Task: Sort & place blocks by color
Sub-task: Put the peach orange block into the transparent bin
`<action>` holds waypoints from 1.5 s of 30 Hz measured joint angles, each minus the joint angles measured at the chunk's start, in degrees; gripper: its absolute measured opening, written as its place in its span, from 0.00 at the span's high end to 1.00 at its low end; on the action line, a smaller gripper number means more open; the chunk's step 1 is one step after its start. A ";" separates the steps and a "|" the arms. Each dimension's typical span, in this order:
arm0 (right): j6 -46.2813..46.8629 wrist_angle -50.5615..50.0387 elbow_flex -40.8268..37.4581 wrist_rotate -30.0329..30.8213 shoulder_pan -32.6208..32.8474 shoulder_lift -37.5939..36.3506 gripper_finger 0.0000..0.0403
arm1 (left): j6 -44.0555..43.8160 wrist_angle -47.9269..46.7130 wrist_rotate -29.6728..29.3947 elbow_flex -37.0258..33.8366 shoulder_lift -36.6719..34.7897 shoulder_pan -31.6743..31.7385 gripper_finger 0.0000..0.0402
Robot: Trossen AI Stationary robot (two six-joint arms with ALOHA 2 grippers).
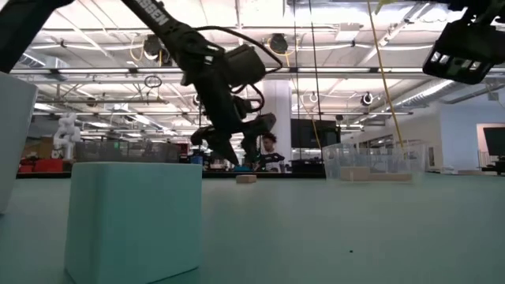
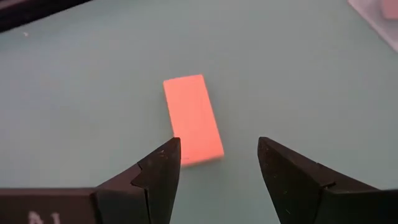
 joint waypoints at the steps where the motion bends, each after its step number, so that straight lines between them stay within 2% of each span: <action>1: -0.41 -0.16 0.00 0.00 0.01 0.00 0.39 | 0.58 -0.98 0.02 1.44 0.97 0.38 0.47; 7: -1.27 -0.87 0.00 -0.02 0.00 0.00 0.39 | 0.77 -8.93 1.21 7.02 5.91 2.70 0.47; 14: -2.81 -1.74 0.00 -0.01 0.02 0.00 0.39 | 0.63 -8.05 4.98 7.70 8.41 4.38 0.47; 20: -3.87 -2.25 0.00 0.15 0.00 0.00 0.39 | 2.32 -7.61 4.05 7.72 8.94 4.36 0.47; 23: -3.87 -2.25 0.00 0.17 0.00 0.00 0.39 | 1.72 -7.63 3.94 7.70 8.81 4.38 0.53; 27: -3.89 -2.25 0.00 0.46 0.00 0.00 0.39 | 1.29 -7.64 3.63 7.70 8.83 4.11 0.68; 31: -3.88 -2.20 0.00 0.86 0.00 0.00 0.39 | 1.96 -7.95 3.67 7.60 8.31 3.62 0.68; 35: -3.87 -2.18 0.00 5.33 0.00 0.00 0.39 | 3.67 -9.47 3.20 7.20 5.69 1.77 0.68; 39: -4.81 -2.16 0.00 10.11 0.00 0.00 0.39 | 7.17 -8.19 2.52 7.46 -0.91 -1.26 0.68; 45: -9.33 -1.55 -0.59 22.86 -0.02 0.00 0.39 | 11.32 -8.20 0.44 7.42 -10.24 -10.09 0.68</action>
